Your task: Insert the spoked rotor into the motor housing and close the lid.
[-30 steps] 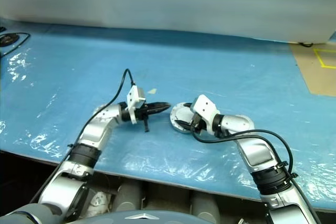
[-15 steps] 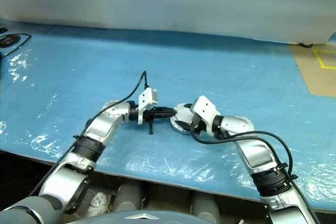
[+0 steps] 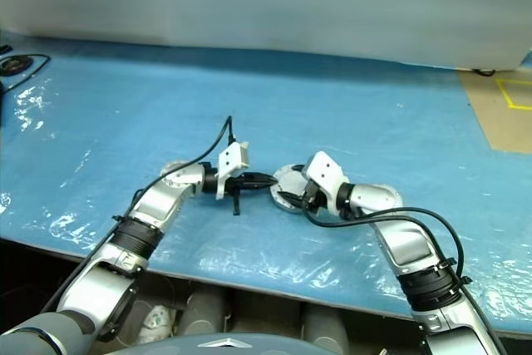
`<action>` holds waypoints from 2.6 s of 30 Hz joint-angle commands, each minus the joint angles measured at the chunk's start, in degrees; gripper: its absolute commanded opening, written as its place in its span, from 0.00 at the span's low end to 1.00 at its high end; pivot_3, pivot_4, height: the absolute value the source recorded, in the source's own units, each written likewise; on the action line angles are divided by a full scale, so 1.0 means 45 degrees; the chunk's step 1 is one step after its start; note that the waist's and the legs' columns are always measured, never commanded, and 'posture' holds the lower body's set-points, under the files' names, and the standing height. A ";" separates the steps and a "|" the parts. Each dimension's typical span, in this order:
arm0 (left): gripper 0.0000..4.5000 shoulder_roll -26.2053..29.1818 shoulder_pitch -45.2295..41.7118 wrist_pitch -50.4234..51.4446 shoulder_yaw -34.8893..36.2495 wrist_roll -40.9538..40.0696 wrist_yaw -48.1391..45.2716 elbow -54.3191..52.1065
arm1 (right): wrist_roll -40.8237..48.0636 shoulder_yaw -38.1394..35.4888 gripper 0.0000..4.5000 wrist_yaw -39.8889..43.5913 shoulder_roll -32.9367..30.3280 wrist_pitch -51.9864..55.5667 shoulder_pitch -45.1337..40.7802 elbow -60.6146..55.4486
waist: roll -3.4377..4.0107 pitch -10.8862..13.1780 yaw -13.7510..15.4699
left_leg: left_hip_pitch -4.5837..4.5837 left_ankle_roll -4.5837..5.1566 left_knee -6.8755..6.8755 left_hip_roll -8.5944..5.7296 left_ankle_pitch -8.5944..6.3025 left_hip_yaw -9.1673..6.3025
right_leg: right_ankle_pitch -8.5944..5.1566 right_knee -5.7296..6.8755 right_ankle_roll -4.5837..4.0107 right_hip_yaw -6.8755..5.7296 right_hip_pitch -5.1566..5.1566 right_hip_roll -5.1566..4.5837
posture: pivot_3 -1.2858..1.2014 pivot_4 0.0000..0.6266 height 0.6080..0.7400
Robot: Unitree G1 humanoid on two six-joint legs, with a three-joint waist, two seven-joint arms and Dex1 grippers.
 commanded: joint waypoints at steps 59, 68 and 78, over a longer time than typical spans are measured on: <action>0.00 -0.0449 -0.0033 -0.1265 -0.0527 0.0678 0.0070 0.1396 | 0.9205 -0.5072 0.99 -0.1980 0.0844 1.3039 0.0062 -0.1254 | 0.0006 -0.0002 0.0034 | 0.0069 -0.0034 -0.0156 -0.0016 0.0015 0.0050 | -0.0002 -0.0113 0.0008 0.0025 0.0010 -0.0002 | 0.52 0.24 1.00; 0.00 -0.0469 0.0010 -0.1413 -0.0378 0.0721 0.0306 0.1414 | 0.9984 -0.6962 0.42 -0.3608 0.3223 1.4669 -0.0750 -0.0600 | 0.0007 -0.0003 -0.0070 | 0.0077 -0.0037 -0.0178 -0.0004 0.0016 0.0063 | -0.0002 -0.0102 0.0003 0.0052 -0.0028 0.0036 | 0.52 0.24 1.00; 0.00 -0.0679 -0.0104 -0.1875 -0.0087 0.0666 0.0766 0.1618 | 0.9657 -0.6951 0.32 -0.3940 0.3175 1.4527 -0.0626 -0.0635 | 0.0008 -0.0003 -0.0057 | 0.0099 -0.0039 -0.0202 -0.0015 0.0016 0.0069 | -0.0002 -0.0104 0.0005 0.0061 -0.0020 0.0020 | 0.52 0.24 1.00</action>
